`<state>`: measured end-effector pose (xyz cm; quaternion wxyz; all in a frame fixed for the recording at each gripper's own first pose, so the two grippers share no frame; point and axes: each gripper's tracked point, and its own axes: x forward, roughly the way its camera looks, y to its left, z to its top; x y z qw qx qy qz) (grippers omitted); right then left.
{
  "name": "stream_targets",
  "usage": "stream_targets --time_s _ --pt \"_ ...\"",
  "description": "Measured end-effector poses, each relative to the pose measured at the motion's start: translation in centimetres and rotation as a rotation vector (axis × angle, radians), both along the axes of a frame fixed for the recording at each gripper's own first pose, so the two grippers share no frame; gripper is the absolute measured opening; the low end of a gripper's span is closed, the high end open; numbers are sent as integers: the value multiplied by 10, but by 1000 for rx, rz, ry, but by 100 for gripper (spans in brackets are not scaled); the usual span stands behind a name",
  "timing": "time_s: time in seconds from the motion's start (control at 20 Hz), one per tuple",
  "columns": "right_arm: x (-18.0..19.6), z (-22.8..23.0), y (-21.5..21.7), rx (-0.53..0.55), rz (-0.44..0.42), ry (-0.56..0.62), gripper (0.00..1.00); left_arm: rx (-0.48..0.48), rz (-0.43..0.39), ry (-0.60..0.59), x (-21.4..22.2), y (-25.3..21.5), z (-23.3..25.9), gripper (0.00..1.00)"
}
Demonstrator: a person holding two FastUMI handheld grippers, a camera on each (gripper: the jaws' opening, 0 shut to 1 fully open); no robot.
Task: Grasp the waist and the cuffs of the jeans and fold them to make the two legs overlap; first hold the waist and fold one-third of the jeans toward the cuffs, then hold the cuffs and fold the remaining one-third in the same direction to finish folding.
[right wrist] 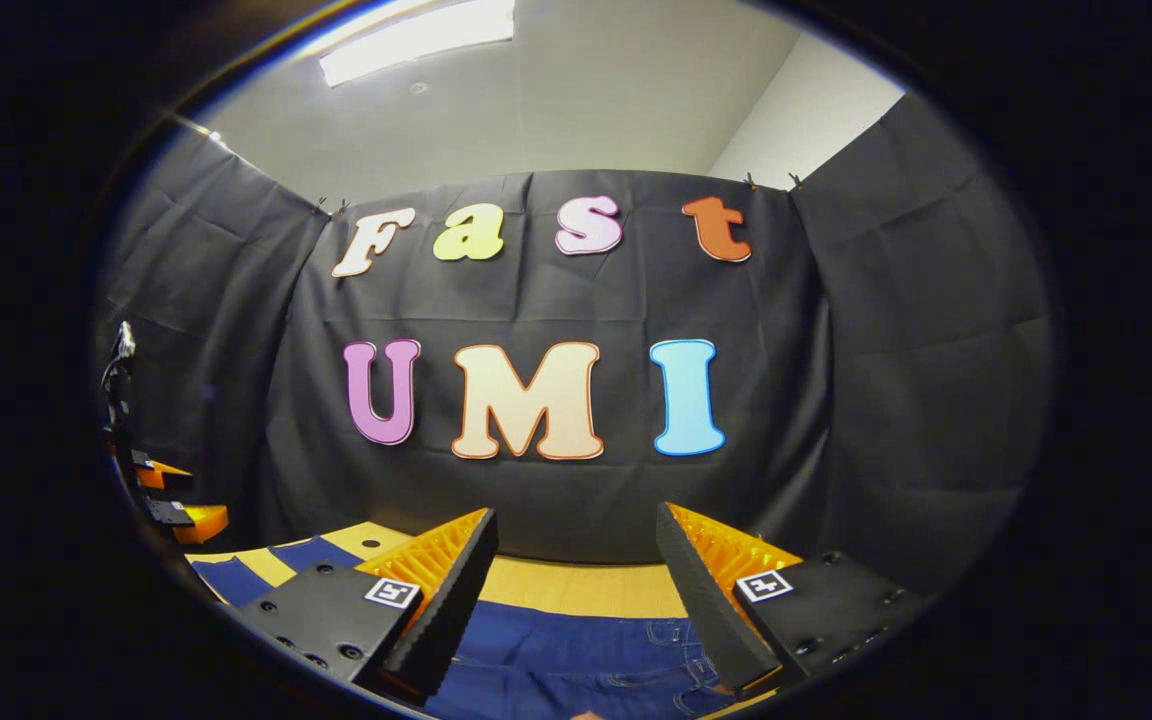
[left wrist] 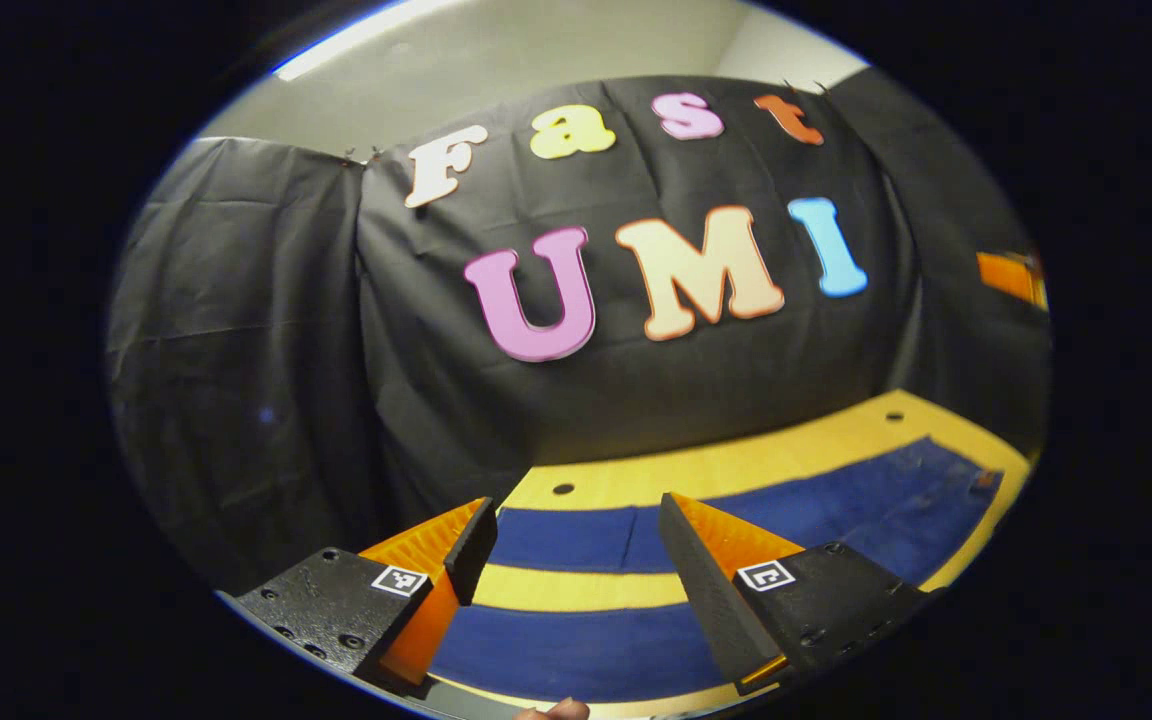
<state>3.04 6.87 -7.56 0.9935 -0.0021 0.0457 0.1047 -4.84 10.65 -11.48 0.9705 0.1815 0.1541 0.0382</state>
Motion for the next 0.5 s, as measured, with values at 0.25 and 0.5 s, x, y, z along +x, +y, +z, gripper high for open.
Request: stream_targets --time_s 0.25,0.5 --pt "9 -25 35 5 30 50 99 203 -48 188 -35 50 -51 95" --pt "12 -43 55 -27 56 80 99 386 -115 355 -58 83 -97 96"
